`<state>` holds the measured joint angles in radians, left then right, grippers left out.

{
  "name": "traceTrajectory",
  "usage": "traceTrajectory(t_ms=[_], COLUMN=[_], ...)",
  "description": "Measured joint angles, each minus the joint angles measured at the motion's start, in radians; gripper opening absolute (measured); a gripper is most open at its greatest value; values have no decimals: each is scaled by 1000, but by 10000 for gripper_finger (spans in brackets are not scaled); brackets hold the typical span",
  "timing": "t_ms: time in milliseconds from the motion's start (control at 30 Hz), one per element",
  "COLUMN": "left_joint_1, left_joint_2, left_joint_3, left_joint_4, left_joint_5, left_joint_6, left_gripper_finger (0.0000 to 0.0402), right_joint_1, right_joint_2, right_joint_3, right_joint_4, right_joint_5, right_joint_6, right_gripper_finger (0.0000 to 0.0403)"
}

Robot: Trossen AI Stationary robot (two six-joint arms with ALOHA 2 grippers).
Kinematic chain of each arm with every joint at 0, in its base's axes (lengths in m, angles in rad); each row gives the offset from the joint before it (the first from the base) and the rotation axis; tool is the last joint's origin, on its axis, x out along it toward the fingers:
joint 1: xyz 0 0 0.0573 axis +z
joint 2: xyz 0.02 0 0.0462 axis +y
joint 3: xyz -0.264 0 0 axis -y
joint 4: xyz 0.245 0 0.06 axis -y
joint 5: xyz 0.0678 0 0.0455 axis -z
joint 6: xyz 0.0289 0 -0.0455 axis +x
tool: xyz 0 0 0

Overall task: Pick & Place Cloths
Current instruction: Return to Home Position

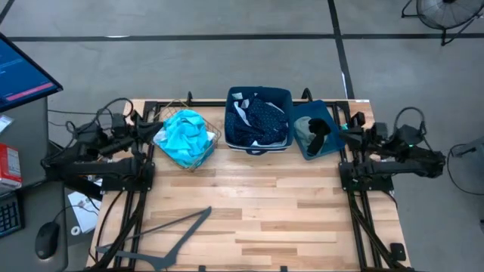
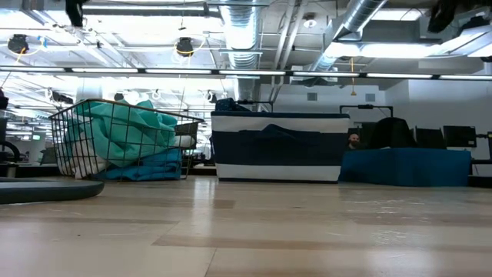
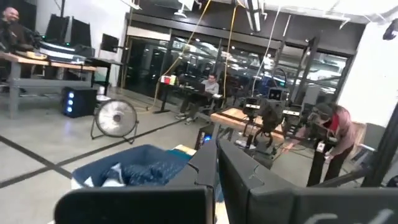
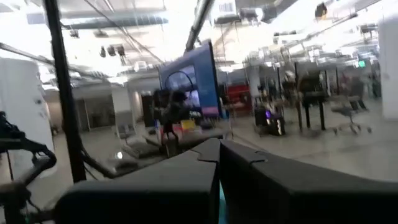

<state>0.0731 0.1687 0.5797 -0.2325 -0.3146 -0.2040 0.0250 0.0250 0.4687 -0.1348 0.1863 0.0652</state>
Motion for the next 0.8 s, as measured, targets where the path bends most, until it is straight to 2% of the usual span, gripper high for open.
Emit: traceTrajectory(t_ms=[167,267,367,533,667,800], left_joint_1=[0,0,0,0,0,0], left_joint_2=[-108,-138,-135,-128,-130,-131], left_joint_3=[-142,-184,-203,-254,-298,-337], left_joint_4=[19,49,53,51,69,108], left_joint_5=[-56,-57,-60,-60,-59,-60], left_joint_6=[-39,-59,-76,-89,-115,-96], left_gripper_finger=[0,0,0,0,0,0], right_joint_1=[0,0,0,0,0,0], right_joint_2=[-20,-20,-19,-20,-21,-21], right_joint_3=[-15,-19,-23,-115,-170,-164], right_joint_4=[42,8,-51,-8,66,111], right_joint_5=[-2,-9,-22,-29,-28,-16], right_joint_6=[37,15,-41,-103,-51,19], right_gripper_finger=[0,0,0,0,0,0])
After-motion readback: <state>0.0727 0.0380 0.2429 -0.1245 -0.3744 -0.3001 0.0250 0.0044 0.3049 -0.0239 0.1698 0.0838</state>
